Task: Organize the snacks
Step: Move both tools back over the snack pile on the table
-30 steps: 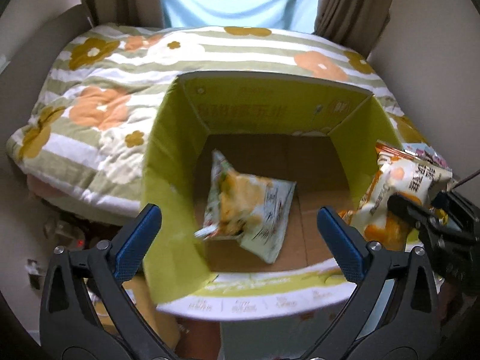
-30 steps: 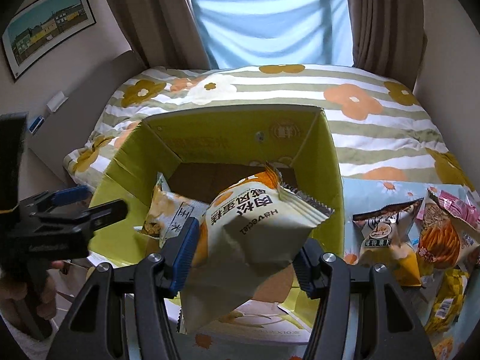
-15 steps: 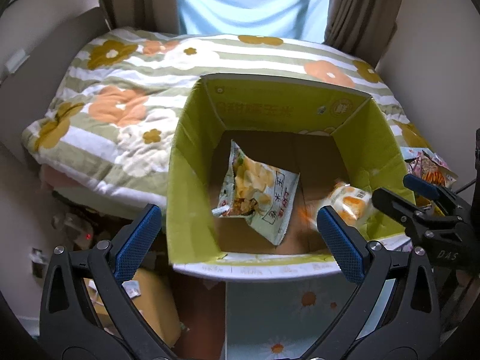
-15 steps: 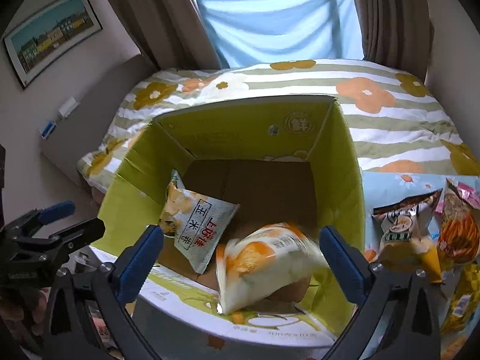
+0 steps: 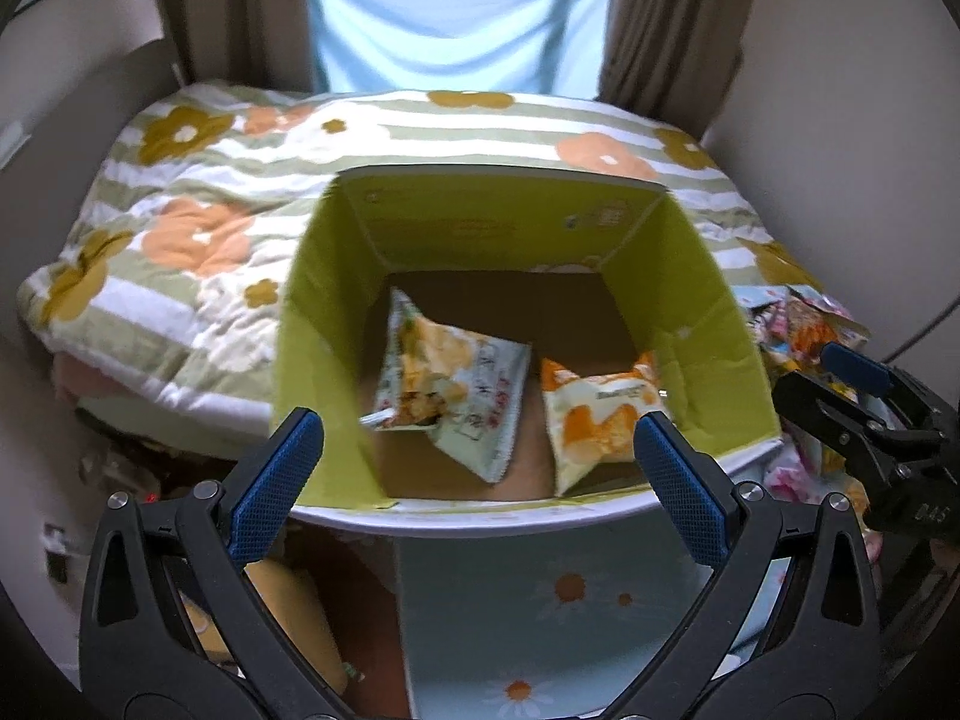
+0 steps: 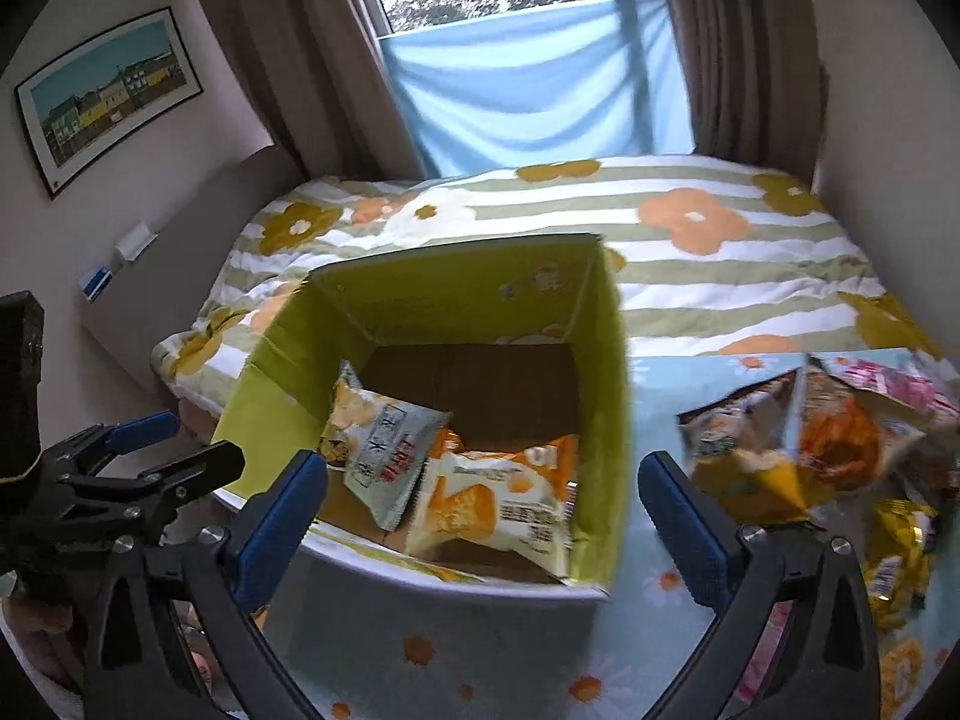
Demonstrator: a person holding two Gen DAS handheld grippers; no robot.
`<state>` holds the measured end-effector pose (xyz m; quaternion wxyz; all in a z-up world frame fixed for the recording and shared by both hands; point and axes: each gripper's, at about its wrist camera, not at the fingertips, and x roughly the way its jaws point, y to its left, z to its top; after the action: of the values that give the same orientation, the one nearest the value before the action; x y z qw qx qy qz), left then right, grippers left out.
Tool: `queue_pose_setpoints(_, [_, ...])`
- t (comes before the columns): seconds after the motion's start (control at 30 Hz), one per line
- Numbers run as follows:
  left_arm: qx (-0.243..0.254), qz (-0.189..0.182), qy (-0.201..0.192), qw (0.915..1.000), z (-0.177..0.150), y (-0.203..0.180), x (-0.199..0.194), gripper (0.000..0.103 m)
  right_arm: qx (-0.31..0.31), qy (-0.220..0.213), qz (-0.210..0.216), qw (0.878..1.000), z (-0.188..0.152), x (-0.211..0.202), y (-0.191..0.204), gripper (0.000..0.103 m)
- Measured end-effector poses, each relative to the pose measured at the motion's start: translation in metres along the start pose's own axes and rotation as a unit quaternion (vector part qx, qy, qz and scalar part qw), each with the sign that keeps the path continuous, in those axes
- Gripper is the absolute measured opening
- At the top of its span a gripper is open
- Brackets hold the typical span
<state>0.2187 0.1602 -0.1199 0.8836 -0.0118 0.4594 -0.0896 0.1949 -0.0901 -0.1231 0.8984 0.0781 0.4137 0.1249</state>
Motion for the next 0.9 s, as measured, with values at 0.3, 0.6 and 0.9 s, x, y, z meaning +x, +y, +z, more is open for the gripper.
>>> queue_pose_setpoints(0.3, [0.059, -0.065, -0.010, 0.9961, 0.010, -0.053, 0.001, 0.103, 0.038, -0.033, -0.066, 0.997, -0.018, -0.050, -0.034, 0.103])
queue_pose_setpoints(0.6, [0.123, -0.120, -0.021, 0.9848, 0.017, -0.139, -0.001, 0.103, 0.078, -0.059, -0.143, 0.985, -0.037, -0.103, -0.097, 0.103])
queue_pose_setpoints(0.9, [0.148, -0.160, 0.011, 0.9759, 0.019, -0.245, 0.034, 0.102, 0.121, -0.037, -0.168, 0.978, -0.057, -0.123, -0.190, 0.103])
